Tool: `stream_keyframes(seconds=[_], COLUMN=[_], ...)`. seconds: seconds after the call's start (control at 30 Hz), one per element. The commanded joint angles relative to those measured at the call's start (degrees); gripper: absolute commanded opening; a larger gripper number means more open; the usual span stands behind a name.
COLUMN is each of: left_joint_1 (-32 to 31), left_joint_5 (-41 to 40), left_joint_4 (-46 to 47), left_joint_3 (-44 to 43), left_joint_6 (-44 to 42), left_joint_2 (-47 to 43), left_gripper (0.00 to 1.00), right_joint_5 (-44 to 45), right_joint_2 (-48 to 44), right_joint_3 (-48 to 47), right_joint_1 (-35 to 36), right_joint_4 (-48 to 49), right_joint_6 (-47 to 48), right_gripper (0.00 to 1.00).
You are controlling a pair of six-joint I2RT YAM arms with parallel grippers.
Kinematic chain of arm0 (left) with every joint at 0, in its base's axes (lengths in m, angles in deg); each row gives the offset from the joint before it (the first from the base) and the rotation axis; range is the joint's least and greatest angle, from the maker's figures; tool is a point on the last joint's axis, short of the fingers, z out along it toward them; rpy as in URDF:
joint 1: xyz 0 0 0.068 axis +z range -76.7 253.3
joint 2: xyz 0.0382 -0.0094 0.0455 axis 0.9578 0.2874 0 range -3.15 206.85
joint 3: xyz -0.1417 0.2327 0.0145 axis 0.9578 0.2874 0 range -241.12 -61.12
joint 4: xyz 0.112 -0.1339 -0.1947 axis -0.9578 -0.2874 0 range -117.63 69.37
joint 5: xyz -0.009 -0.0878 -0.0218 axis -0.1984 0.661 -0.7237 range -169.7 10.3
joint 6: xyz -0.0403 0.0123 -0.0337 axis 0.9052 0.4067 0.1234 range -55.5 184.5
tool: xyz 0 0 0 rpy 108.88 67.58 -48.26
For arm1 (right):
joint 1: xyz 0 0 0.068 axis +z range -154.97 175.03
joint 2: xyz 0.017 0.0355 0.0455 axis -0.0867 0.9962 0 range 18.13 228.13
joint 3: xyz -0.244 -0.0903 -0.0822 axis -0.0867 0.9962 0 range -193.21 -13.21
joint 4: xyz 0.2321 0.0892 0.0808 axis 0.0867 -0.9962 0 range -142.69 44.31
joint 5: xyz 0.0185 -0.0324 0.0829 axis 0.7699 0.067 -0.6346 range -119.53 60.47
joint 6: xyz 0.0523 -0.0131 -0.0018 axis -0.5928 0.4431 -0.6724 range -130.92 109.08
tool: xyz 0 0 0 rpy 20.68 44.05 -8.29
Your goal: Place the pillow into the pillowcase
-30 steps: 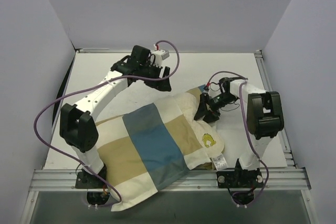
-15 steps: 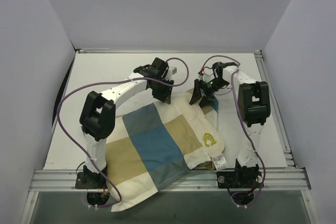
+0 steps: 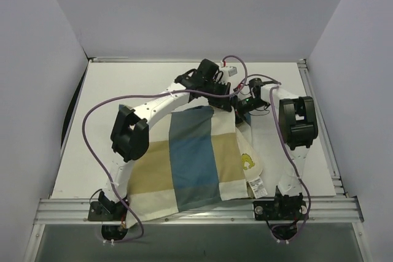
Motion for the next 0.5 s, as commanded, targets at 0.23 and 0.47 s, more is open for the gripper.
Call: stream_keyframes(seconds=[0.23, 0.47], left_joint_1=[-1.0, 1.7], left_joint_5=[9.8, 14.6], left_joint_4=[24.7, 14.2], left_joint_3=[-3.1, -17.2], left_joint_6=[6.8, -5.0], left_joint_2=[-0.2, 6.1], left_gripper=[0.0, 0.0], right_joint_5=[-11.2, -6.4], right_joint_2=[-6.4, -2.7], right_joint_3=[5.4, -0.8], right_joint_1=[0.9, -2.0], right_joint_4=[14.3, 43.6], right_joint_6=[-15.8, -41.1], right_gripper=[0.01, 0.01])
